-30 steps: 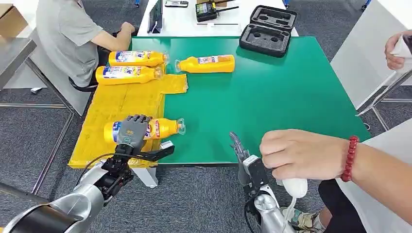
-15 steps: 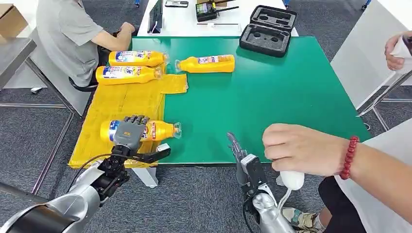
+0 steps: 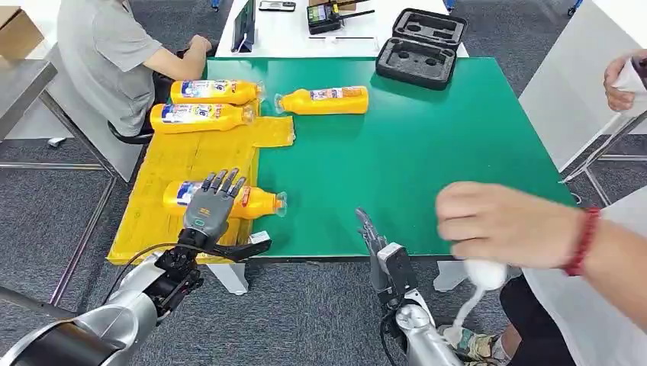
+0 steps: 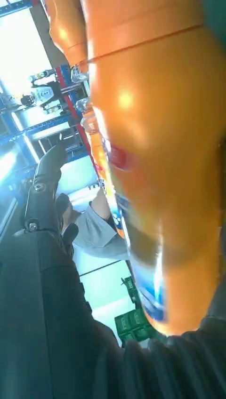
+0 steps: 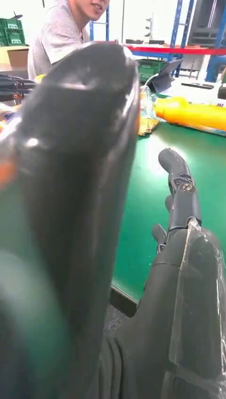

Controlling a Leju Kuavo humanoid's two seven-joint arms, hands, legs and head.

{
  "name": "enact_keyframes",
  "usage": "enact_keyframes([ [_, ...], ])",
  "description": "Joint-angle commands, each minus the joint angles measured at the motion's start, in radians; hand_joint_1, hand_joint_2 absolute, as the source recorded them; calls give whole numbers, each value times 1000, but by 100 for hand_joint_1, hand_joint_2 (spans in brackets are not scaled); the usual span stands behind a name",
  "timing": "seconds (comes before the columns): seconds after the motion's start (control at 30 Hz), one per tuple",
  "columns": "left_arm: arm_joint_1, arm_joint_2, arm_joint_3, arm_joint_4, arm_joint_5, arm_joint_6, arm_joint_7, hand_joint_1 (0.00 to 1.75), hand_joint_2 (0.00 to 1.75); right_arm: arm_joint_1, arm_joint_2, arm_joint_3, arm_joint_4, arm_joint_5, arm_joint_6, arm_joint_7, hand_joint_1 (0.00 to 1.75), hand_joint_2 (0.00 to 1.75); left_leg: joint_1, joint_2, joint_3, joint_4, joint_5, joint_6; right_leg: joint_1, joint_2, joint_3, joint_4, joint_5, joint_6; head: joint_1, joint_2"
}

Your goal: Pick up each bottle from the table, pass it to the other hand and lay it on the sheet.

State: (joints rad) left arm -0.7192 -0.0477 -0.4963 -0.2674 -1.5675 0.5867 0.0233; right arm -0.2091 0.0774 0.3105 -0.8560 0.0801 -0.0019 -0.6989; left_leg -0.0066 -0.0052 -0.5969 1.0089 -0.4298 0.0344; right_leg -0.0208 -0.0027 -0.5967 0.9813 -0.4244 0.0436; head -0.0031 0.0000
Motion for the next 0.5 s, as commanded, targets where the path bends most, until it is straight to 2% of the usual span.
enact_keyframes([
  [0.03,-35,-11,-30,39,19,22,-14,0,175,-28,-8,23,52,-5,-10,1,0,0,1,0,1,0,-1,-1,1,0,2,0,0,-1,0,0],
  [0.1,-31,-25,1,25,51,75,-36,0,175,-18,-7,15,44,-5,-21,1,0,0,2,0,2,0,-1,-2,2,0,3,-1,-1,-2,0,0],
  [0.17,16,-56,88,-84,142,111,-120,0,175,10,-8,-6,17,-3,-45,1,0,0,3,-1,5,1,-3,-3,3,-2,7,-1,-2,-3,0,0],
  [0.2,35,-67,119,-99,177,111,-152,0,175,23,-10,-12,4,-2,-50,1,0,0,2,-2,2,0,-1,-2,2,-2,3,-1,-1,-2,0,0],
  [0.37,35,-67,119,-99,177,111,-152,0,175,23,-10,-12,4,-2,-50,1,0,0,1,0,3,0,-2,-2,1,0,4,-1,-1,-2,0,0],
  [0.5,116,-49,118,-123,117,111,-79,0,175,70,-22,-37,-45,2,-56,1,0,0,1,1,4,-1,-1,-2,1,0,4,-2,-1,-2,0,0],
])
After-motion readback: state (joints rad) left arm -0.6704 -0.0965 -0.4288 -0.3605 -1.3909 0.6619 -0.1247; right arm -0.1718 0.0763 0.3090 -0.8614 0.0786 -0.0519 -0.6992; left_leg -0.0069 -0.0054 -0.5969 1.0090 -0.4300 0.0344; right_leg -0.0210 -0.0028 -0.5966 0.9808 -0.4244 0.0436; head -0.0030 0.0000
